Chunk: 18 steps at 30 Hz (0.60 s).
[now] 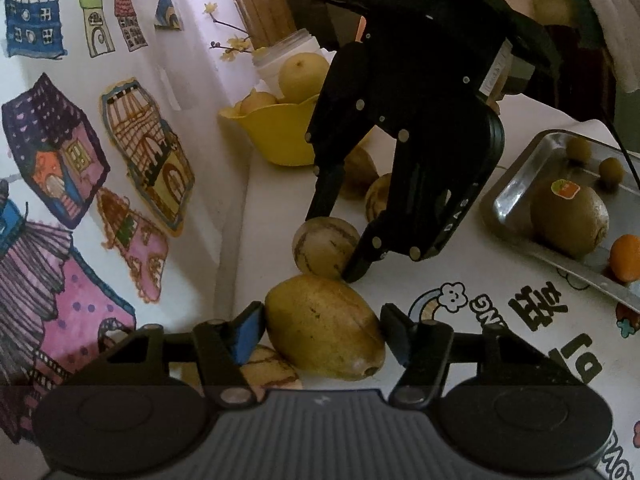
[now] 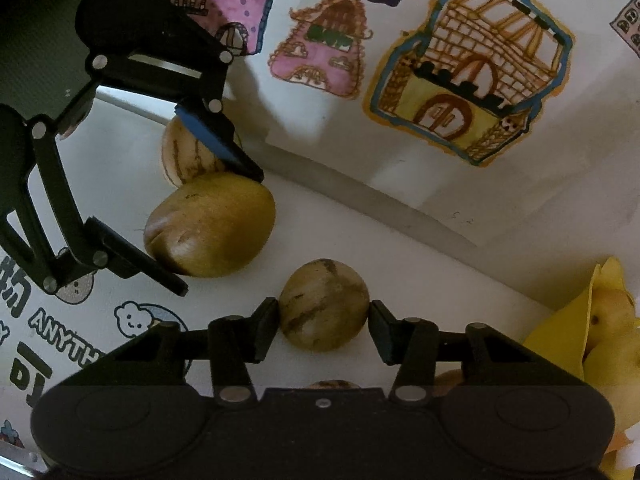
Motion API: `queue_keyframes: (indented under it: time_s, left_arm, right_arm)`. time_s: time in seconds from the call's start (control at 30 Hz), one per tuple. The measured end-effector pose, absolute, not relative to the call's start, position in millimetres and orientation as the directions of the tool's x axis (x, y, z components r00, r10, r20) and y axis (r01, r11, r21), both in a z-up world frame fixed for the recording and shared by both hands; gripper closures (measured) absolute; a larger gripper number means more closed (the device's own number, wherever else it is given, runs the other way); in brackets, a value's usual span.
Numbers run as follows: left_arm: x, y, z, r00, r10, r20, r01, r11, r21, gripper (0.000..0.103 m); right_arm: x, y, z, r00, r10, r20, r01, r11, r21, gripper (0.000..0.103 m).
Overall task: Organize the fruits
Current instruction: 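Grasp the yellow oval fruit with the left tool while the right tool grasps a striped round fruit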
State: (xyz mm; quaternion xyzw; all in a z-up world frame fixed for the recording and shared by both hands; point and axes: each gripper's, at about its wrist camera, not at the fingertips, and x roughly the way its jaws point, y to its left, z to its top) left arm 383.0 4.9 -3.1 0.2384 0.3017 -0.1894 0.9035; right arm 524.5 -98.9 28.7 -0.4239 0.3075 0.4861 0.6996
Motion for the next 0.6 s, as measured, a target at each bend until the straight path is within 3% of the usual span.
queue_keyframes:
  time_s: [0.27,0.6]
  left_arm:
    - [369,-7,-1,0.739,-0.206,-0.641,0.484,0.824,0.293,0.036]
    - [331,0,7,0.708,-0.226,-0.669,0.442,0.881,0.17,0.037]
  right_arm:
    - [493,-108,20,0.466,0.438,-0.769,-0.884,0.2,-0.422,0.054]
    - [454,-110,24,0.457,0.439,-0.774,-0.889,0.198,-0.412,0.054]
